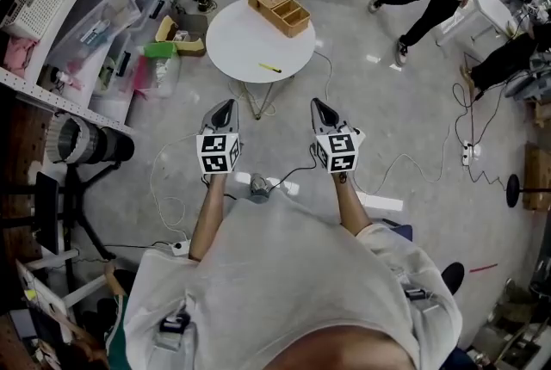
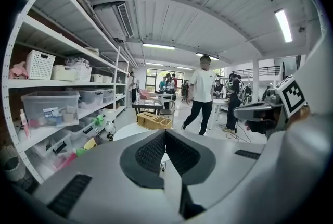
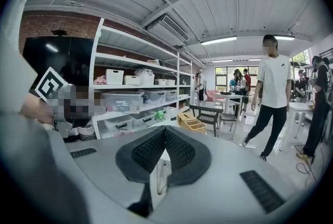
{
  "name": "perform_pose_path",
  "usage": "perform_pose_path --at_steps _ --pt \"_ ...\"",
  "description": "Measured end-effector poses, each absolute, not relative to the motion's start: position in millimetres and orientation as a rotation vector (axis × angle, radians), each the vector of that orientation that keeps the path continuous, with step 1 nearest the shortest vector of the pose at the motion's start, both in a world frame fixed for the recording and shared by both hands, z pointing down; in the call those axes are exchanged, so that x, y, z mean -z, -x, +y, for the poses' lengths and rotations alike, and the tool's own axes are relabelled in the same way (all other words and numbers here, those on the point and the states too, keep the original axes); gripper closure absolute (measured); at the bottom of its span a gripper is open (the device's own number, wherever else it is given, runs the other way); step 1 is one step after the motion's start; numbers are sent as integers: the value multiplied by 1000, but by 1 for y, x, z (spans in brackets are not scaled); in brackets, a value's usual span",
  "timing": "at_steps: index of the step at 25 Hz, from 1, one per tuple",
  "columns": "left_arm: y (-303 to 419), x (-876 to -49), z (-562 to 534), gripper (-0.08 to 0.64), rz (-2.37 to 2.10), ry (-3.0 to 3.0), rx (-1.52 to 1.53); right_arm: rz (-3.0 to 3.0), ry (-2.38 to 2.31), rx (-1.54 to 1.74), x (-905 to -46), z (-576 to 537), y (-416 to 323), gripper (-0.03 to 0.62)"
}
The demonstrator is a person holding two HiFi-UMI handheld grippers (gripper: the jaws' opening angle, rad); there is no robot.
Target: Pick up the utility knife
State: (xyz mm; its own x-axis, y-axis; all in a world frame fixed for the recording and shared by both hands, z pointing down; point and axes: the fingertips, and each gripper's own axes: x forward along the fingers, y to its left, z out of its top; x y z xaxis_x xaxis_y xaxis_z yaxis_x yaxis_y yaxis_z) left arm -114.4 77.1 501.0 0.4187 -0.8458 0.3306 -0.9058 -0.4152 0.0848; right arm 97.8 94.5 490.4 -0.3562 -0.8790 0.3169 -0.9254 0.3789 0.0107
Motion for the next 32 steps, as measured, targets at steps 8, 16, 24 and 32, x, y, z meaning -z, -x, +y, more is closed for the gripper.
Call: perform_pose_path --at_steps 8,16,24,32 --pt "128 -503 11 538 -1470 -2463 -338 -2331 -1634 -233 -490 39 -81 561" --pt "128 -516 -13 538 -1412 -2483 -357 -2303 -1638 -268 -504 22 -71 561" --pt "126 -528 -31 538 -1397 -2467 -375 -2306 -1626 -306 -514 3 -69 561" --pt "120 -535 -72 538 -1418 -2446 -389 -2315 -1611 -327 -528 -40 -79 561"
